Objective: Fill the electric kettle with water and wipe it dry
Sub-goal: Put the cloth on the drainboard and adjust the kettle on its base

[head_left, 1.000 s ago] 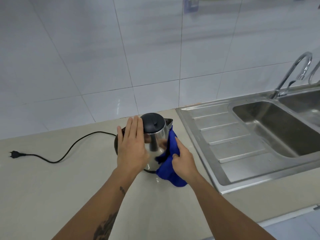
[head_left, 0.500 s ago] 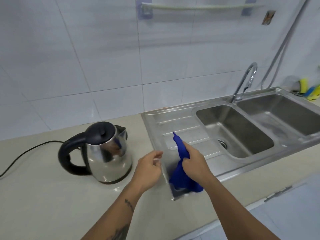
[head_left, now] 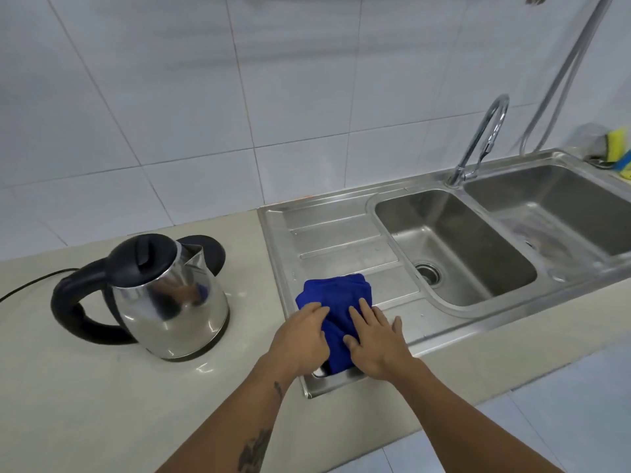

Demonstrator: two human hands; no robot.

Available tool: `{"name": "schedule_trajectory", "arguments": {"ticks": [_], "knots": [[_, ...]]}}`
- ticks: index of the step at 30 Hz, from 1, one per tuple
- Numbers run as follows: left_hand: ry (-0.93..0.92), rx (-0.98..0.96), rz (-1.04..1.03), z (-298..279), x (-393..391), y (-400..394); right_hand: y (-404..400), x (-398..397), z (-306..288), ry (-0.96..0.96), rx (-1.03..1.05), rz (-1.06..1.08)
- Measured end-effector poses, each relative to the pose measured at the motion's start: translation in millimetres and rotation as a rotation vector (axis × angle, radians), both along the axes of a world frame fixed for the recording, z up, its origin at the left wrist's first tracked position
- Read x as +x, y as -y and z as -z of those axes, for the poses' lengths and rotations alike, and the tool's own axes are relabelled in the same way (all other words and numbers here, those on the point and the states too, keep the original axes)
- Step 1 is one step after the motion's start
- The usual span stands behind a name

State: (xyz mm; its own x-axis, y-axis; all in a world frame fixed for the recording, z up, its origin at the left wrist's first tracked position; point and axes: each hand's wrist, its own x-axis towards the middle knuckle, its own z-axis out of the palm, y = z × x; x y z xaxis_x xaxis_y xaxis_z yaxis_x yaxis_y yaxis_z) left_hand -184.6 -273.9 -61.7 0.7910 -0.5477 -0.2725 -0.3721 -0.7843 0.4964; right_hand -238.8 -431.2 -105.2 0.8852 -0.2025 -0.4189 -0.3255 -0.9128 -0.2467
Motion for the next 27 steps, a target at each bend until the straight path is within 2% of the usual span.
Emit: {"name": "schedule_trajectory", "arguments": {"ticks": [3,5,16,18,21,24,27], "knots": [[0.030,0.199,0.126,12,-4,9,4,0,2,-0.015,-0.023,-0.028],[0.070,0.266,0.151,17,-5,9,7,2,0,-0.009,-0.050,-0.039],[0.053,0.259,0.225,11,-6,-24,26,14,-27,-0.088,-0.095,-0.012],[0.031,0.199,0.200,7,-7,-27,16,15,-35,-0.048,-0.080,-0.004],[0.043,0.003,0.110,2,-9,-43,-12,14,-48,0.077,0.005,0.008],[0.034,-0.243,-0.066,0,-14,-81,-57,13,-61,0.203,0.238,0.053],[-0.064,-0.531,-0.348,-3,-18,-130,-112,17,-66,0.257,0.484,0.126]]}}
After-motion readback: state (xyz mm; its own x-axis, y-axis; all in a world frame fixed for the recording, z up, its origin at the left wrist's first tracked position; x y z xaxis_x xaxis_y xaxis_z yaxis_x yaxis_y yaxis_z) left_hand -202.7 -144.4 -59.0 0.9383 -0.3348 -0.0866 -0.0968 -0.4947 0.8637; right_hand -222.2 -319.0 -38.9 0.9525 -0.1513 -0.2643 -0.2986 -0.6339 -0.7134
